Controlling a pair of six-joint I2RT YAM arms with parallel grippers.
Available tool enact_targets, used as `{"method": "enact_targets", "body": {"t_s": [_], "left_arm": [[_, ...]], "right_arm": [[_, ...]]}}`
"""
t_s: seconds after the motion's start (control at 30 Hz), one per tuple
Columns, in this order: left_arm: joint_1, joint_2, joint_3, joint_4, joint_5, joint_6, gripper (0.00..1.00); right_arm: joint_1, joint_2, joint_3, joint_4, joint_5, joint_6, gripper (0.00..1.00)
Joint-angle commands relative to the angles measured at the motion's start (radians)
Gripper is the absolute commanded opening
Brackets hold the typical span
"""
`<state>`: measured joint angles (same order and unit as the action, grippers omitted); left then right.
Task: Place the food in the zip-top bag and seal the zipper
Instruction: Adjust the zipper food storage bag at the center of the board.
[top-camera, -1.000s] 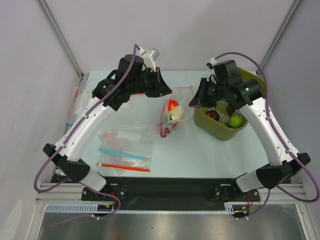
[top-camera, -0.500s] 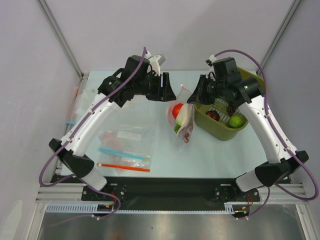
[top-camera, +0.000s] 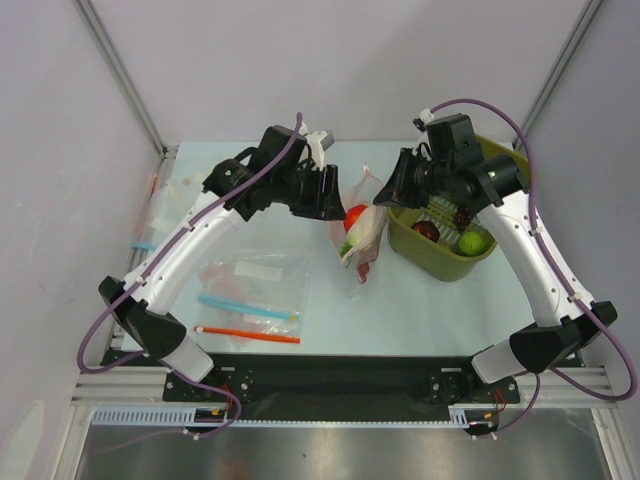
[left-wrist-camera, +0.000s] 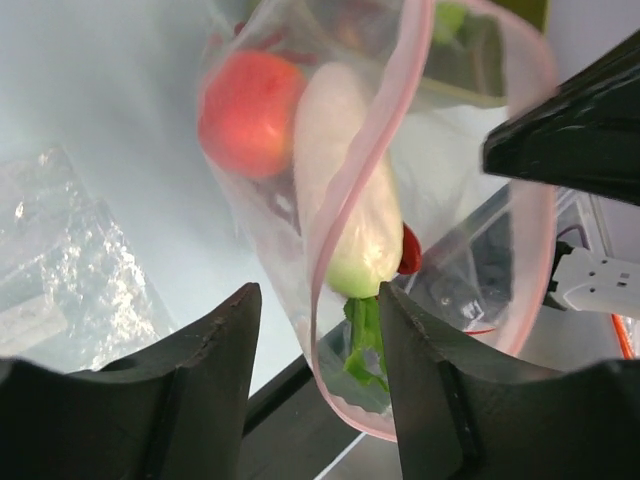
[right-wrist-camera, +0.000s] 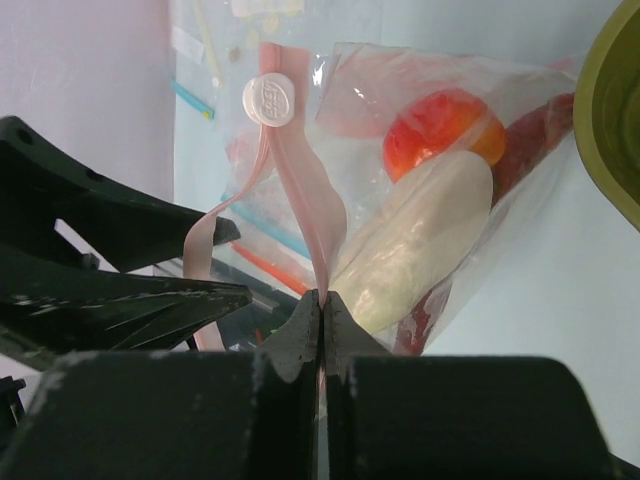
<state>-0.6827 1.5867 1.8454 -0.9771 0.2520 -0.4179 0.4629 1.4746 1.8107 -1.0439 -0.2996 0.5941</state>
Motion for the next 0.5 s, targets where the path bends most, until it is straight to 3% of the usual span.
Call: {"method": "enact_targets", "body": {"t_s": [0.0,0.03,0.07,0.2,0.33,0.47], "left_arm": [[-0.005,-0.053,-0.056,0.003,-0.030,-0.002,0.53],[-0.005,-0.054,-0.073,0.014,-0.030,-0.004,0.50],[-0.006,-0.060,-0.095,0.023,-0.034,-0.005,0.37],[-0.005,-0.094,-0.137,0.041,-0.115,-0.010,0.00],[0.020,-0.155,-0.045,-0.026,-0.348,0.008,0.00],[0.086,-0.172,0.067,-0.097,-0.431,0.018,0.00]], "right_arm": [[0.006,-0.007,0.013,0.059,-0.001,0.015,0.00],[0.006,-0.008,0.012,0.058,0.001,0.016,0.00],[0.010,-0.007,0.010,0.061,0.002,0.018,0.00],[0.037,0.010,0.027,0.082,-0.006,0.007,0.00],[0.118,0.071,0.096,0.159,-0.021,0.021,0.00],[0.169,0.188,0.277,0.119,0.000,-0.002,0.00]]}}
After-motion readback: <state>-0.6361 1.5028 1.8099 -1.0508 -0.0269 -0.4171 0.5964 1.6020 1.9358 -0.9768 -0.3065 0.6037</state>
